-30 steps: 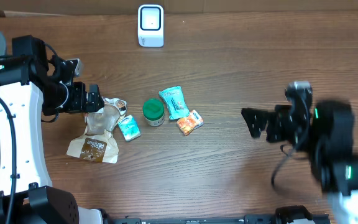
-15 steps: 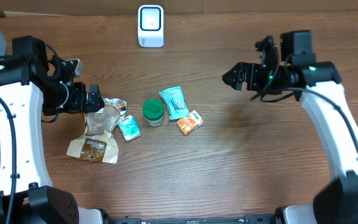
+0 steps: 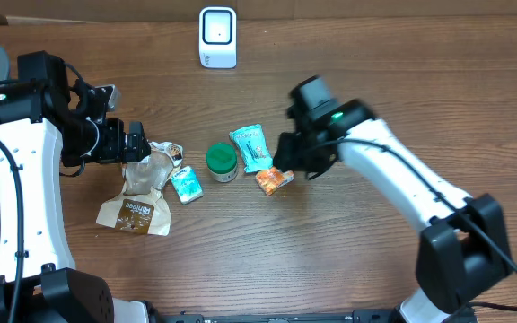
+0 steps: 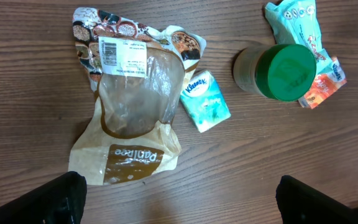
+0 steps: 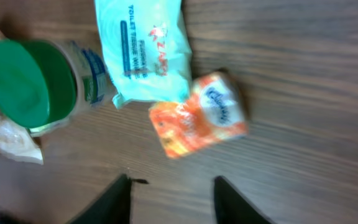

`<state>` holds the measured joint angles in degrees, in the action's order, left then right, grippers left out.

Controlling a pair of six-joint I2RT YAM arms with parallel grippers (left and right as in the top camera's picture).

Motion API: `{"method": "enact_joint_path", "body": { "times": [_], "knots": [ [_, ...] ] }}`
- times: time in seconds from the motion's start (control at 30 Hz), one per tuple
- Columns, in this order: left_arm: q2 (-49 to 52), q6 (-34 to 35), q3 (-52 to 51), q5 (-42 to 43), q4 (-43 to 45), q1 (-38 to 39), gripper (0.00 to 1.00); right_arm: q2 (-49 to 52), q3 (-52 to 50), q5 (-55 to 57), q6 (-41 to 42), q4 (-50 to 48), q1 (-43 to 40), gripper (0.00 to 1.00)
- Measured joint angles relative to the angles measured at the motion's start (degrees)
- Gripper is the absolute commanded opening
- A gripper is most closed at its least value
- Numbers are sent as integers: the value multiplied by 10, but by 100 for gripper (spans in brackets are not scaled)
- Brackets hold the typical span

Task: Scan the item barcode
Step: 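Move right gripper toward the orange snack pack near the jar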

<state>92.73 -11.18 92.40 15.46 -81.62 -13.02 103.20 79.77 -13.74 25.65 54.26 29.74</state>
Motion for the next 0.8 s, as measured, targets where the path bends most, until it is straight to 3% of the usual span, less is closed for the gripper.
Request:
{"method": "enact_joint_path", "body": {
  "times": [0.33,0.53,0.8],
  "knots": [
    [0,0,0,0,0,0,99,8,-75,90,161,-146,88,34],
    [0,0,0,0,0,0,100,23,-112,98,182,-182,93,34],
    [0,0,0,0,0,0,100,32,-124,95,187,-158,92,34]
  ]
}}
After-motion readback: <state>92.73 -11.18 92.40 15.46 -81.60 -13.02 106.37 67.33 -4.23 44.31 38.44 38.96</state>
